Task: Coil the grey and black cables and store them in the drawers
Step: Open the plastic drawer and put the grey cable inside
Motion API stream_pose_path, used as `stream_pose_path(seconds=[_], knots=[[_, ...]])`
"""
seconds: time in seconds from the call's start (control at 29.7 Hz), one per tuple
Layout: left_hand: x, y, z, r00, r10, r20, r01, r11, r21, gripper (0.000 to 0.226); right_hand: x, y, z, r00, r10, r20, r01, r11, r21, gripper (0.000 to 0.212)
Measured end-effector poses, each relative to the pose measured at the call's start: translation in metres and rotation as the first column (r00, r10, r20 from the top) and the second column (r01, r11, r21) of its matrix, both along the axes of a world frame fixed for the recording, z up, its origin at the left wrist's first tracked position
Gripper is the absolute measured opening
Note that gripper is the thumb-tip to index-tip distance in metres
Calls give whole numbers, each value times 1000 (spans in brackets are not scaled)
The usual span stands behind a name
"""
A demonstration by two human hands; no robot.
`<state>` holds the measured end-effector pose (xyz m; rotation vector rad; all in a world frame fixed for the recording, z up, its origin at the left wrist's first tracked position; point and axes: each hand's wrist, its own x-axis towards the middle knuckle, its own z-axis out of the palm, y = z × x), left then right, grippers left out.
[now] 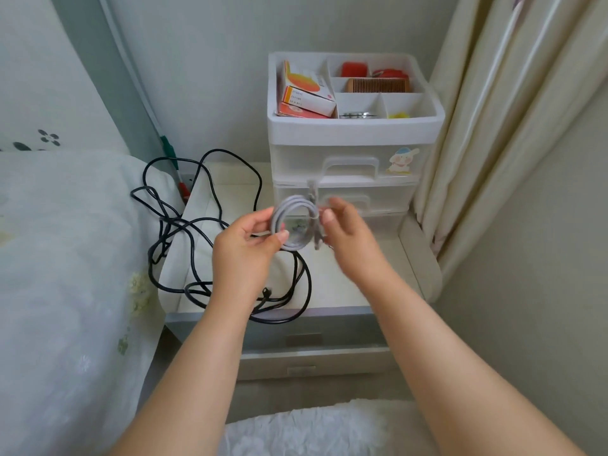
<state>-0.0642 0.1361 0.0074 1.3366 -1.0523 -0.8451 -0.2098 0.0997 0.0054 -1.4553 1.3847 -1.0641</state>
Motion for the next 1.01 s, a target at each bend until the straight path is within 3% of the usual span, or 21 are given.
stream_pose_path(seconds=[0.03, 0.1, 0.2, 0.3, 0.4, 0.54, 0.61, 0.71, 0.77, 0.81, 0.88, 0.91, 1.01], knots=[[5, -3, 0, 999, 34, -21, -33, 999, 9, 35, -6, -11, 1, 983, -67, 170, 53, 995, 82, 53], [13, -7, -2, 990, 67, -127, -63, 997, 33, 37, -17, -36, 3, 861, -287, 421, 165, 939, 302, 66], [18, -11, -2, 961, 61, -268, -47, 997, 60, 41, -17, -68, 5, 659, -489, 571, 135, 824, 550, 74], [19, -16, -1, 947, 43, -320, -27, 998, 54, 42, -9, -84, 4, 492, -578, 651, 115, 785, 609, 62], [22, -17, 0, 943, 24, -333, -11, 999, 41, 41, -8, -86, 0, 502, -572, 648, 125, 790, 601, 36], [25, -16, 2, 948, 14, -317, -16, 1000, -3, 36, -10, -83, -3, 546, -606, 579, 162, 754, 637, 48], [25, -15, 3, 952, 13, -306, -22, 999, -25, 34, -11, -79, -4, 612, -579, 538, 160, 758, 633, 53], [26, -15, 5, 949, 26, -314, -47, 997, -59, 34, -18, -64, 2, 858, -357, 368, 91, 813, 576, 56], [26, -15, 8, 949, 31, -313, -62, 994, -88, 32, -21, -54, 5, 981, -192, 22, 172, 922, 346, 48], [26, -15, 9, 951, 32, -308, -68, 992, -105, 31, -23, -52, 7, 959, -204, -199, 230, 966, 115, 42], [24, -14, 10, 953, 39, -299, -78, 989, -122, 31, -25, -56, 15, 764, -373, -527, 222, 918, -327, 36], [24, -13, 11, 955, 43, -293, -83, 989, -125, 31, -26, -62, 20, 683, -402, -609, 164, 898, -408, 35], [23, -12, 11, 964, 55, -259, -92, 987, -134, 31, -30, -85, 22, 501, -267, -823, 99, 963, -252, 33]])
